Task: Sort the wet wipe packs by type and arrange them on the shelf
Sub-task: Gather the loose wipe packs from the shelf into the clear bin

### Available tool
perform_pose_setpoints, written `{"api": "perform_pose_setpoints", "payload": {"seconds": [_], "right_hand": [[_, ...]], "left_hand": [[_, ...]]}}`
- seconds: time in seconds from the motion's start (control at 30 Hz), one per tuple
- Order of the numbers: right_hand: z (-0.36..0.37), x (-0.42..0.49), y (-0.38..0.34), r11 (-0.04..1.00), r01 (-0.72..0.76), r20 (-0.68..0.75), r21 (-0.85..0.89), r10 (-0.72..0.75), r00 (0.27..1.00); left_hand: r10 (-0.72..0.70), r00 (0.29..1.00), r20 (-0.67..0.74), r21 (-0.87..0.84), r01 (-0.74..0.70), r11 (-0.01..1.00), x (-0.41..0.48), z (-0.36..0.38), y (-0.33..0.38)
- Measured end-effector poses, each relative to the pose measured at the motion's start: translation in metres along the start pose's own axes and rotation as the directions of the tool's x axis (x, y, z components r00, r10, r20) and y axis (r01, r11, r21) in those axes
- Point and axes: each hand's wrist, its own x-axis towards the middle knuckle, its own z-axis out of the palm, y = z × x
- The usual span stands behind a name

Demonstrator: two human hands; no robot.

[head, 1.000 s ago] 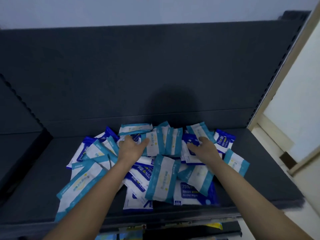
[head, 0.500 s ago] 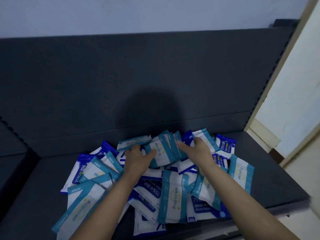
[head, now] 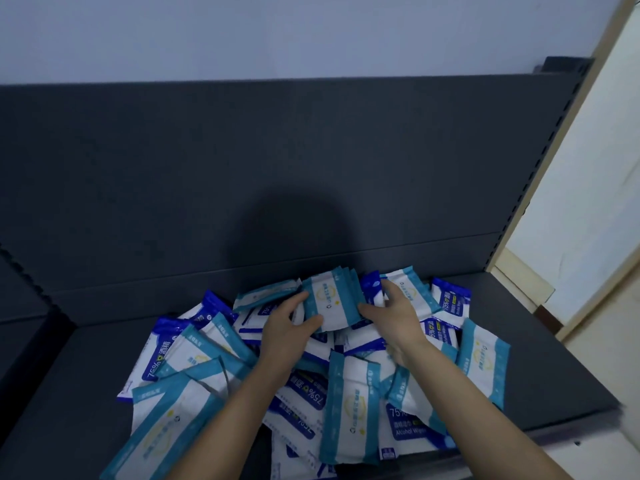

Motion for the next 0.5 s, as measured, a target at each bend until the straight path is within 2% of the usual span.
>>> {"api": "perform_pose_setpoints", "payload": {"seconds": [0.17,0.3,0.5], "right_hand": [[-0.001,-0.003,0.001,0.986,0.063,0.021,0.157,-0.067,0.998],[-0.001,-0.006,-0.007,0.983,0.104,0.023,0.149,-0.109,0.994],[0.001,-0.018,-0.025,0.948,0.226,0.124,0.222,-0.257,0.958]], "left_hand": [[0.056,0.997,-0.061,-0.050,-0.059,0.997,-0.006,0.002,0.003],[0.132,0.985,-0.109,-0.047,-0.138,0.989,-0.010,0.002,0.017],[0.207,0.965,-0.162,-0.024,-0.214,0.977,-0.021,0.001,0.037]]}}
